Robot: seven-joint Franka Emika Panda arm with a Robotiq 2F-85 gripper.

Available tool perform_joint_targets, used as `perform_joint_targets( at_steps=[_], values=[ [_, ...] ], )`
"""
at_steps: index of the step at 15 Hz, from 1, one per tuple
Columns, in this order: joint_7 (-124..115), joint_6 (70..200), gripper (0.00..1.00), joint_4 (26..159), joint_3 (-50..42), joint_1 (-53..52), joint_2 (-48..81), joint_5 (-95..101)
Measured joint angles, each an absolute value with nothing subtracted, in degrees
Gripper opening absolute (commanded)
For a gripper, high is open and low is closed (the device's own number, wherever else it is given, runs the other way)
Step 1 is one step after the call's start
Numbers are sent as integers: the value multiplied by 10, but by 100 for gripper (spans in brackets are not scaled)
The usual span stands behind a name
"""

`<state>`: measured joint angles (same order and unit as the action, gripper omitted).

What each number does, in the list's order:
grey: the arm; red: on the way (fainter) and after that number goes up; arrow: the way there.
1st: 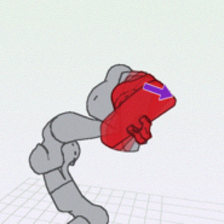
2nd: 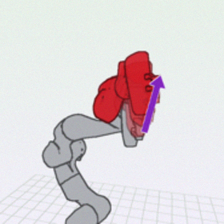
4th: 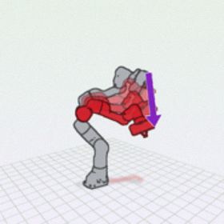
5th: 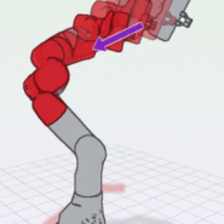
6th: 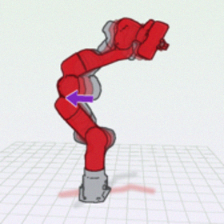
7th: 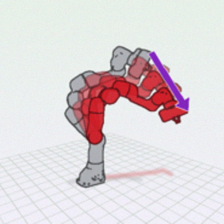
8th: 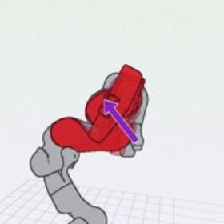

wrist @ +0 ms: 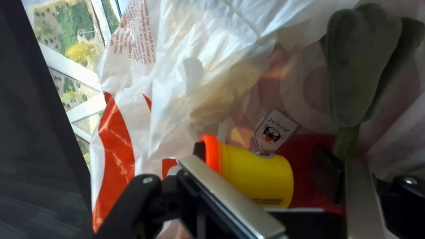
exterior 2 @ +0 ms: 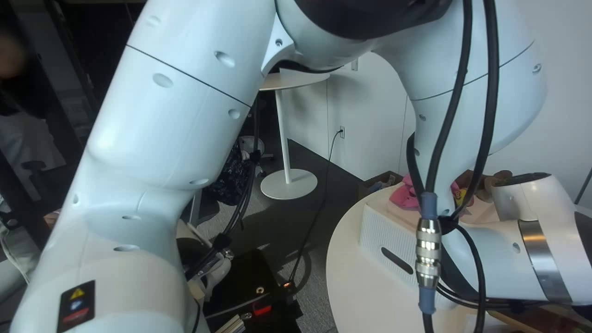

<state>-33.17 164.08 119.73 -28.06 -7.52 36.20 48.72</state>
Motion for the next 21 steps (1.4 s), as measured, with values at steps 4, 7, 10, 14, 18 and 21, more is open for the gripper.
perform_joint_targets(
  at_steps=[4,7,10,14,18,21],
  values=[
    [-328,1639,100,1191,-285,-82,367,496],
    [-279,1627,100,1211,-245,-65,328,462],
    [-237,1596,100,1230,-212,-50,282,420],
    [-202,1522,100,1236,-184,-35,257,362],
    [-165,1474,100,1237,-152,-15,257,289],
    [-161,1464,68,1237,-148,-13,258,274]
  ],
)
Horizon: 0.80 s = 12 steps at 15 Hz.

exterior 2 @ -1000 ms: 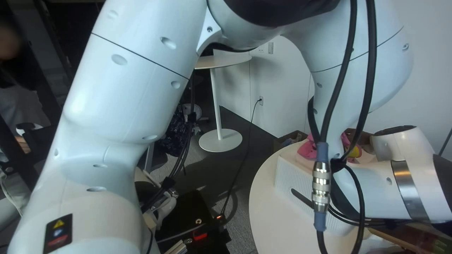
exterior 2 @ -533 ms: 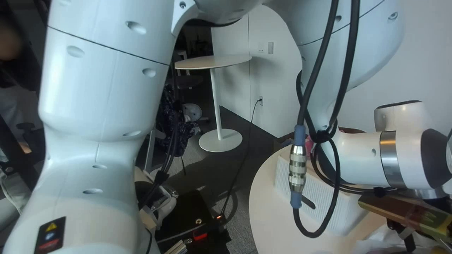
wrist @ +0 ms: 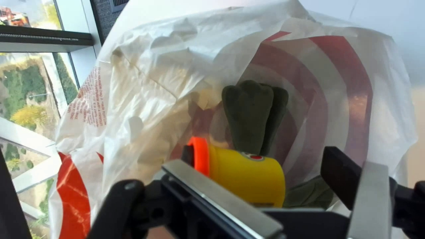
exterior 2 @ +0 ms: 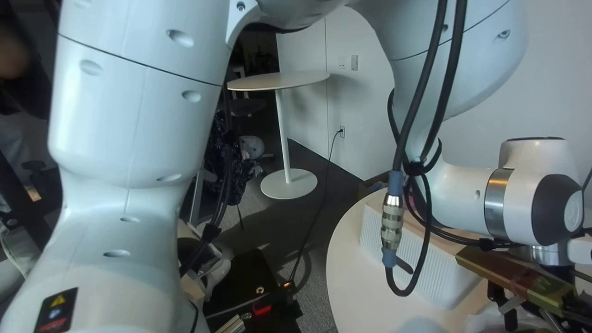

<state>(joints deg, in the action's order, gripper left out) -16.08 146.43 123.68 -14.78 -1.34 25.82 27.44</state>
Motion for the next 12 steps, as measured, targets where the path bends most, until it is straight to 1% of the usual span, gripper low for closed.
perform_joint_targets(
  at_steps=[3,4,5,6,7,10,11,12],
  values=[
    [-161,1465,42,1235,-150,-14,259,278],
    [-161,1465,35,1235,-150,-14,259,278],
    [-162,1465,78,1235,-150,-14,259,278],
    [-162,1465,74,1234,-150,-14,259,278],
    [-162,1465,74,1234,-150,-14,259,278],
    [-163,1465,95,1234,-150,-14,259,277],
    [-162,1465,99,1235,-147,-14,258,276],
    [-162,1465,100,1235,-143,-15,257,276]
  ],
)
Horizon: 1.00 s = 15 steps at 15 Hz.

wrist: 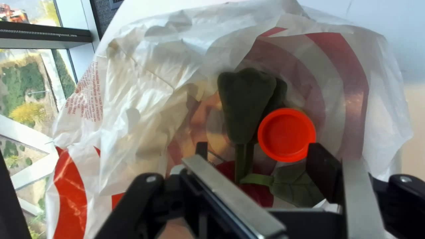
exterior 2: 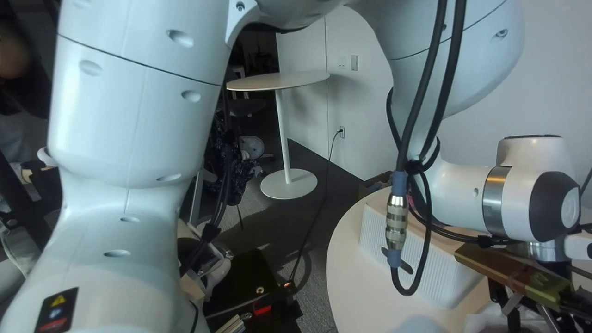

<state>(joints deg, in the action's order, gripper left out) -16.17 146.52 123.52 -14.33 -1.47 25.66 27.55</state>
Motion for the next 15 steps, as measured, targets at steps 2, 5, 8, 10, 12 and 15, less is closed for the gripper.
perform_joint_targets(
  at_steps=[2,5,8,10,12,15],
  values=[
    [-159,1465,100,1238,-130,-18,246,275],
    [-136,1449,100,1253,-95,-25,203,250],
    [-100,1441,100,1276,-51,-30,138,214],
    [-73,1453,100,1290,-18,-32,95,169],
    [-38,1469,100,1298,15,-34,66,95],
    [25,1507,100,1299,59,-40,61,-46]
  ],
)
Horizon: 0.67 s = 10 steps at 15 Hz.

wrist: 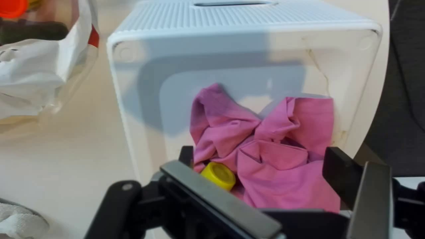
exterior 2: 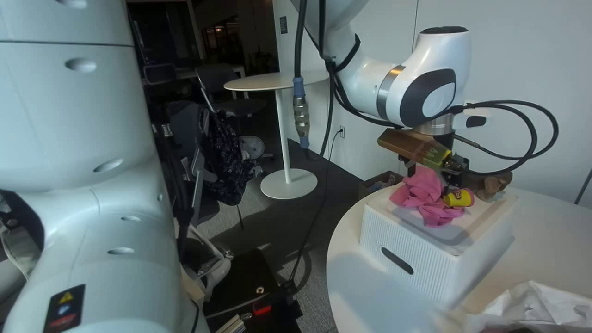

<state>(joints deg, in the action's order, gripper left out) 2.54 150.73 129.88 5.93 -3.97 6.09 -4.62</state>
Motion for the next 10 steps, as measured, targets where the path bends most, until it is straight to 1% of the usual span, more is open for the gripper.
perform_joint_targets(
  at_steps=[2,6,8,10],
  values=[
    [46,1558,100,1298,80,-46,76,-99],
    [33,1676,100,1287,79,-55,140,-79],
    [16,1719,100,1278,58,-65,175,-37],
    [-9,1754,100,1267,12,-97,208,11]
  ],
)
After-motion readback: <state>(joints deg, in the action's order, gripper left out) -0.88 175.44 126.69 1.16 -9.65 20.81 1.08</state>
